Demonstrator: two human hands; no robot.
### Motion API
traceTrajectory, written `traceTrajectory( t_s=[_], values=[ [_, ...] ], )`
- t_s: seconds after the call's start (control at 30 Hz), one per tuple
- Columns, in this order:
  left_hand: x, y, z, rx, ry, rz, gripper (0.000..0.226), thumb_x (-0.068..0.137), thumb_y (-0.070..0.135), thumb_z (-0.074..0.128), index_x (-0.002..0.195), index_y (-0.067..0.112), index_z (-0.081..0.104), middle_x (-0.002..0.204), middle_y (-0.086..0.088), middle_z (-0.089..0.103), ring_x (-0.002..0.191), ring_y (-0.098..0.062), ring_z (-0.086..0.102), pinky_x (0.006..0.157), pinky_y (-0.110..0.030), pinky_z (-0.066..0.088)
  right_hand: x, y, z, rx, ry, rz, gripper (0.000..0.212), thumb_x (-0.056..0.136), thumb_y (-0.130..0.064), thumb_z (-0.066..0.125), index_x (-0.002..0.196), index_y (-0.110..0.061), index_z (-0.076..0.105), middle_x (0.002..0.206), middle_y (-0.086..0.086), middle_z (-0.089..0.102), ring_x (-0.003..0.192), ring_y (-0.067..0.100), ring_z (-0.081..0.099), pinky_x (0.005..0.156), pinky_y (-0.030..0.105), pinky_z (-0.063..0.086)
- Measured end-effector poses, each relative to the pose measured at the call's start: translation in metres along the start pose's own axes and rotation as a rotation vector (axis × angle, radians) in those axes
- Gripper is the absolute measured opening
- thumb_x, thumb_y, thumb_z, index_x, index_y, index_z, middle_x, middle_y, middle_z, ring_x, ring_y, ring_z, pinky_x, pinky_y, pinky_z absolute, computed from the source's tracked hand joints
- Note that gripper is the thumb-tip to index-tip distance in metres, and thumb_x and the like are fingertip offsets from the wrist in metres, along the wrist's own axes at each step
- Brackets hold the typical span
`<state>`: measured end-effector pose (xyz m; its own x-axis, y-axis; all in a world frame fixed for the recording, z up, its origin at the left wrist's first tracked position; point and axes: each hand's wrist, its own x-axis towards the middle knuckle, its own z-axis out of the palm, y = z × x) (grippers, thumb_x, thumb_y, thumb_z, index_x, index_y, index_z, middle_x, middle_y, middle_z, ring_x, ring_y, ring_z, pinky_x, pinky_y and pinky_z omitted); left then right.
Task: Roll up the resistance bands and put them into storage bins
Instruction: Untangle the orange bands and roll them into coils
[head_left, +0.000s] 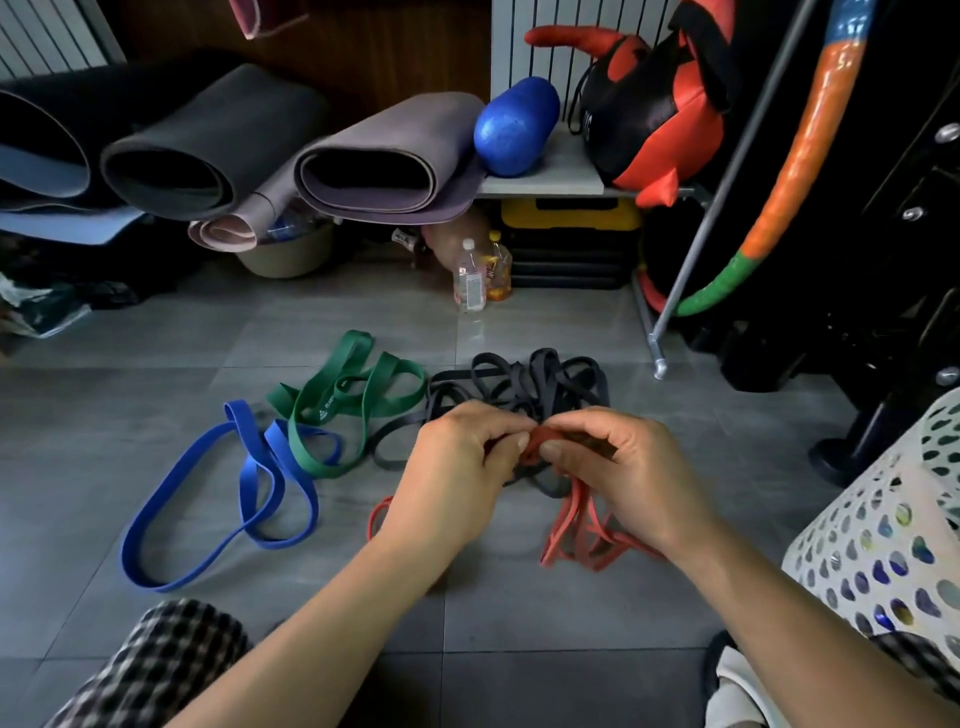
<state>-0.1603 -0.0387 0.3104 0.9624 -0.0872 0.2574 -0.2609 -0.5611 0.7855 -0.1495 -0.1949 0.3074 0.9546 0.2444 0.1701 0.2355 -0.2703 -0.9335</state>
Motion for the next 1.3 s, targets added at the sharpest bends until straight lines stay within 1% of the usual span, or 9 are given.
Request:
traceTrajectory(
  t_s=[0.13,0.33,0.47,0.6,0.87,0.97,1.13,1.2,1.3],
  values=[
    [-0.001,0.006,-0.006,-0.485,-0.141,-0.352,0.024,0.077,-0.007,0.066,0.086,0.015,0.071,0.070,0.002,0.069,0.061,-0.008,0.064,0.049,-0.008,0.042,-0.001,0.002,0.004,0.067,0.041,0.052,0.017,0.078,-0.007,0.068,0.082,-0.024,0.070,0.073,-0.007,0.069,0.065,0.001,0.062,0.063,0.014,0.048],
    [-0.002,0.010,-0.004,-0.700,-0.033,-0.406,0.028,0.074,-0.013,0.065,0.088,0.011,0.064,0.068,-0.003,0.065,0.058,-0.010,0.064,0.057,-0.017,0.052,-0.003,0.000,0.017,0.213,0.131,0.101,0.013,0.072,-0.024,0.066,0.085,-0.024,0.070,0.085,0.003,0.060,0.068,-0.002,0.060,0.062,0.010,0.045],
    [-0.005,0.011,-0.002,-0.838,-0.005,-0.381,0.029,0.076,-0.014,0.061,0.091,0.010,0.067,0.071,-0.006,0.063,0.063,-0.012,0.064,0.061,-0.019,0.053,-0.006,0.002,0.019,0.203,0.081,0.129,0.028,0.074,-0.037,0.059,0.099,-0.028,0.068,0.085,-0.016,0.061,0.086,0.006,0.063,0.067,0.016,0.049],
    [-0.004,0.011,-0.002,-0.902,0.043,-0.361,0.027,0.077,-0.013,0.059,0.081,0.011,0.069,0.069,-0.001,0.069,0.065,-0.011,0.066,0.060,-0.017,0.053,-0.005,0.001,0.018,0.141,0.032,0.064,0.023,0.085,-0.029,0.060,0.107,-0.028,0.065,0.100,-0.013,0.064,0.100,0.009,0.062,0.085,0.028,0.049],
    [-0.004,0.012,0.000,-1.165,0.023,-0.466,0.021,0.064,-0.004,0.062,0.084,0.004,0.065,0.070,-0.005,0.070,0.066,-0.014,0.069,0.060,-0.019,0.055,-0.005,-0.003,0.017,0.034,0.144,-0.021,0.012,0.081,-0.023,0.068,0.092,-0.027,0.066,0.089,-0.008,0.065,0.084,0.002,0.062,0.072,0.014,0.048],
    [-0.002,0.009,-0.006,-1.087,-0.076,-0.518,0.021,0.069,-0.010,0.061,0.085,0.004,0.064,0.074,-0.010,0.069,0.064,-0.015,0.069,0.055,-0.017,0.054,-0.002,0.000,0.009,-0.210,0.125,-0.119,0.017,0.078,-0.023,0.067,0.094,-0.019,0.069,0.087,-0.009,0.063,0.083,0.003,0.059,0.071,0.010,0.044],
    [0.004,0.002,-0.011,-0.349,-0.160,-0.220,0.031,0.079,-0.007,0.064,0.080,0.024,0.064,0.070,-0.004,0.066,0.062,-0.013,0.066,0.063,-0.020,0.054,-0.001,-0.002,0.005,-0.567,0.011,-0.201,0.020,0.083,-0.017,0.065,0.100,-0.009,0.068,0.092,-0.004,0.059,0.082,0.007,0.056,0.073,0.021,0.045],
    [0.004,0.004,-0.011,-0.367,-0.123,-0.176,0.026,0.080,-0.006,0.064,0.079,0.019,0.062,0.066,-0.002,0.067,0.062,-0.013,0.066,0.064,-0.020,0.055,-0.001,-0.005,0.005,-0.416,0.045,-0.133,0.017,0.081,-0.016,0.066,0.097,-0.012,0.068,0.089,-0.006,0.060,0.080,0.004,0.058,0.072,0.017,0.046],
    [0.001,0.010,-0.007,-0.663,-0.035,-0.229,0.014,0.081,-0.007,0.060,0.082,0.007,0.059,0.065,-0.003,0.068,0.062,-0.014,0.066,0.064,-0.022,0.056,-0.002,-0.010,0.007,0.159,0.104,0.074,0.015,0.074,-0.018,0.073,0.086,-0.025,0.066,0.080,-0.006,0.069,0.076,0.001,0.063,0.065,0.014,0.049]
  ],
)
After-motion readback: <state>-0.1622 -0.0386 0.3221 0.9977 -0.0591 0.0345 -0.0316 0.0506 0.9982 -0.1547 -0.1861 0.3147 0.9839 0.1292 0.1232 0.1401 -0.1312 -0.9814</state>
